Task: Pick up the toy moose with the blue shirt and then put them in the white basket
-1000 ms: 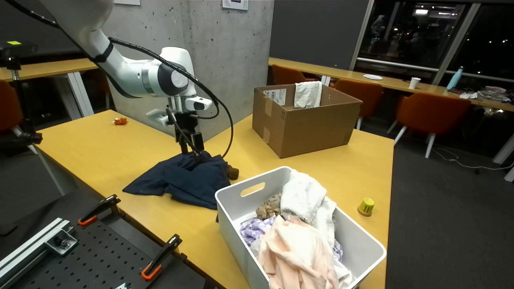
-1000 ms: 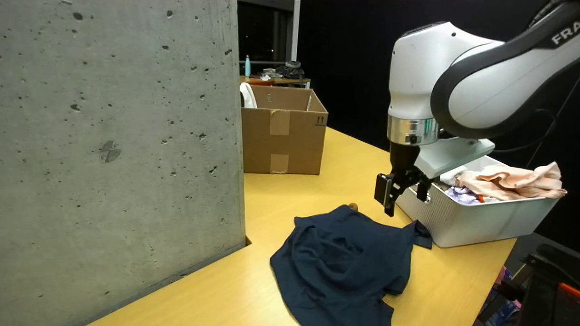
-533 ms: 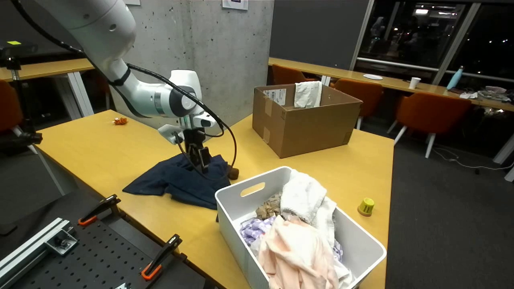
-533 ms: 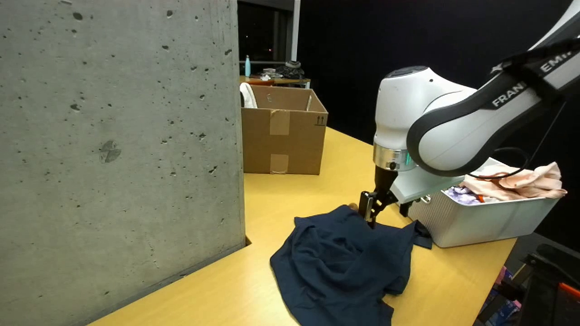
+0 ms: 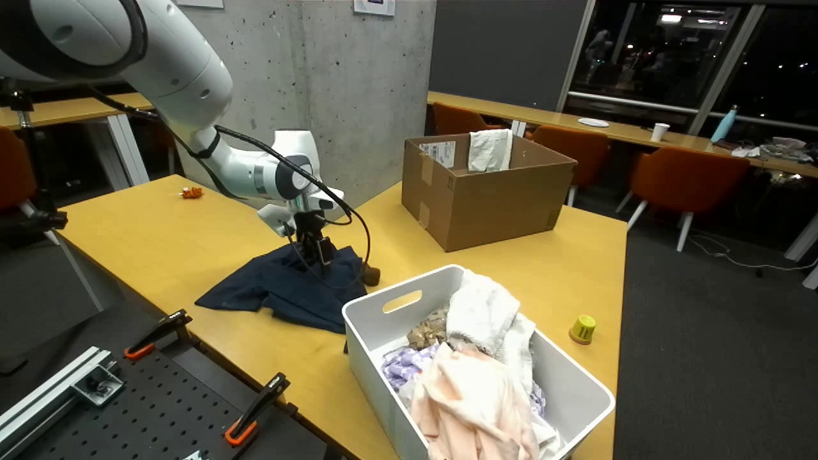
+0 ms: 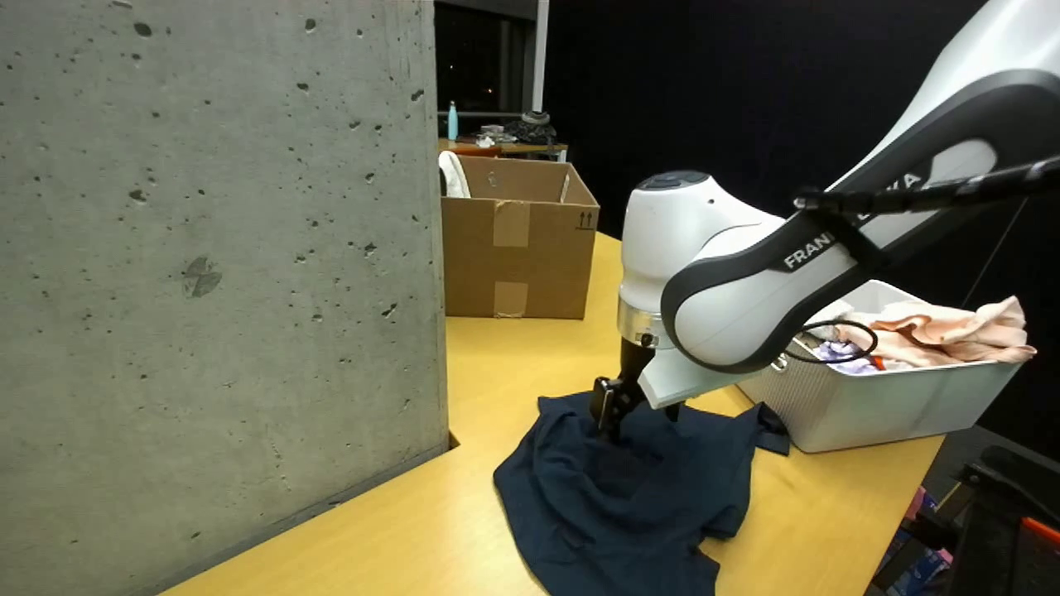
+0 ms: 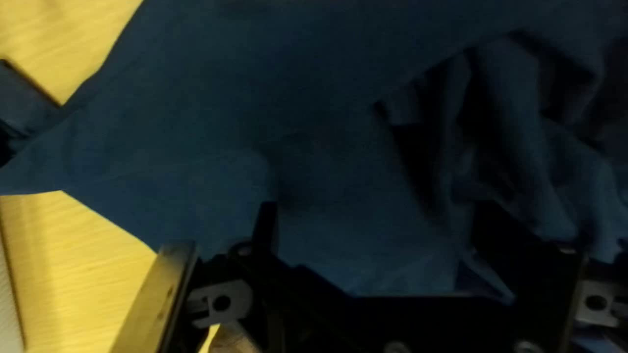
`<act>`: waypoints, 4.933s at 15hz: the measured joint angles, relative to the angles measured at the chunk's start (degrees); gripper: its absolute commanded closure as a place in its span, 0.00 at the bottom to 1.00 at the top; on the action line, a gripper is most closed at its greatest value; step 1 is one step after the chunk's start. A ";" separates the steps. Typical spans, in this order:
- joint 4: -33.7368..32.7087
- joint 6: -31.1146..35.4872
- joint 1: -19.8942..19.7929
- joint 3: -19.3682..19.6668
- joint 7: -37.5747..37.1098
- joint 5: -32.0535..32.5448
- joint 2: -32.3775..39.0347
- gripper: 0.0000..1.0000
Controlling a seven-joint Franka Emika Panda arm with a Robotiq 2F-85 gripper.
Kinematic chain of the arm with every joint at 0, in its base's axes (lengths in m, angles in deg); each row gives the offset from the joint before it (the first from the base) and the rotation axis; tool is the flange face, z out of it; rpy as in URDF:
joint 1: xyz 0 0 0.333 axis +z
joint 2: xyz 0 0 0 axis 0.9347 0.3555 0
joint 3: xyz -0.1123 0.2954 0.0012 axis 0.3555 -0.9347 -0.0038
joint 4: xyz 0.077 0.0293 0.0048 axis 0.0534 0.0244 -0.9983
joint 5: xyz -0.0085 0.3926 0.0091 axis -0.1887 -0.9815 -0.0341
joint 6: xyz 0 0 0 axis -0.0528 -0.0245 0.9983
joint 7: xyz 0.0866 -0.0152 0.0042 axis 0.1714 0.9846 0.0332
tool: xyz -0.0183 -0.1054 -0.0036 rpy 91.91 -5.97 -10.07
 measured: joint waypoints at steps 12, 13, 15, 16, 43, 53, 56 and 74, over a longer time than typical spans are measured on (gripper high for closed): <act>-7.32 -0.17 0.88 0.68 0.16 -2.17 7.81 0.72; -7.69 -0.17 1.23 0.61 0.24 -2.17 7.80 0.79; -8.52 -0.17 2.20 0.44 0.32 -2.17 7.78 0.93; -8.95 -0.17 2.81 0.36 0.33 -2.17 7.73 0.98; 22.80 -15.83 7.29 9.28 -27.23 30.29 -35.46 0.96; 29.42 -11.53 -10.86 7.77 -24.39 29.68 -38.84 0.96; 29.55 -4.34 -16.22 8.00 -19.61 24.64 -36.56 0.96; 25.74 9.03 -20.24 10.96 5.78 -3.97 -22.43 0.08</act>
